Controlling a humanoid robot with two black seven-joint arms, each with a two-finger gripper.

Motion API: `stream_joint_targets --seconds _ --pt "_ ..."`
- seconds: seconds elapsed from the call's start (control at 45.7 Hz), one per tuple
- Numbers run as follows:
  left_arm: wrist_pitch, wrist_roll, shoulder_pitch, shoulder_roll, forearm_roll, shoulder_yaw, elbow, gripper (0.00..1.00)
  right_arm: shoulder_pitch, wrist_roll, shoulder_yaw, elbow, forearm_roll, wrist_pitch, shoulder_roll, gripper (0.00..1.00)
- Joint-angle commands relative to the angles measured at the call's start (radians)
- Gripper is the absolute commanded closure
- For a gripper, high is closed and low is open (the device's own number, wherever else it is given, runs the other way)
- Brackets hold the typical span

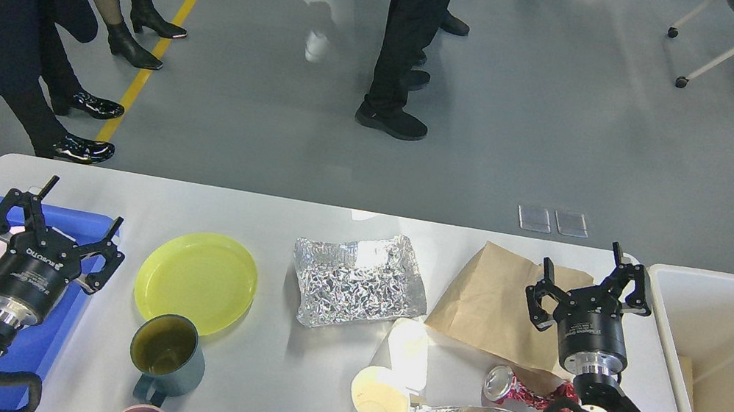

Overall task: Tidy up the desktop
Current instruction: 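Raise the left gripper up and away from the blue tray, then move the left gripper down toward the dark teal mug beside the yellow plate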

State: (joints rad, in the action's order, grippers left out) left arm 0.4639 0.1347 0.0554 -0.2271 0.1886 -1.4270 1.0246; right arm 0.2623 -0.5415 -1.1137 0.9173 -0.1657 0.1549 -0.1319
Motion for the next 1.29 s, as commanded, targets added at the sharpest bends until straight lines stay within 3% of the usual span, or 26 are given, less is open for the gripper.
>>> stream_joint_targets --seconds 0.0,0.24,0.459,0.7,0.896,1.028,1.159,1.268 --pt "-0.008 0.002 0.003 -0.054 -0.001 0.007 0.0 0.04 0.0 0.0 0.0 0.0 0.0 0.0 0.0 0.0" --pt "-0.001 -0.012 0.056 -0.291 0.002 0.118 0.006 0.04 0.0 0.0 0.0 0.0 0.0 0.0 0.0 0.0" --pt "-0.001 0.0 0.219 -0.56 0.0 0.414 0.005 0.04 0.0 0.0 0.0 0.0 0.0 0.0 0.0 0.0" --pt "-0.002 -0.018 0.561 -0.767 0.005 0.861 0.003 0.04 0.0 0.0 0.0 0.0 0.0 0.0 0.0 0.0" --pt "-0.008 -0.035 0.904 -0.784 0.0 1.238 -0.001 0.04 0.0 0.0 0.0 0.0 0.0 0.0 0.0 0.0" --pt "-0.01 -0.035 1.185 -0.761 0.002 1.59 -0.005 0.04 0.0 0.0 0.0 0.002 0.0 0.0 0.0 0.0" --pt "-0.001 -0.037 1.527 -0.648 0.006 2.038 -0.003 0.04 0.0 0.0 0.0 0.0 0.0 0.0 0.0 0.0" --pt "0.002 -0.03 1.741 -0.516 0.006 2.342 0.0 0.04 0.0 0.0 0.0 0.0 0.0 0.0 0.0 0.0"
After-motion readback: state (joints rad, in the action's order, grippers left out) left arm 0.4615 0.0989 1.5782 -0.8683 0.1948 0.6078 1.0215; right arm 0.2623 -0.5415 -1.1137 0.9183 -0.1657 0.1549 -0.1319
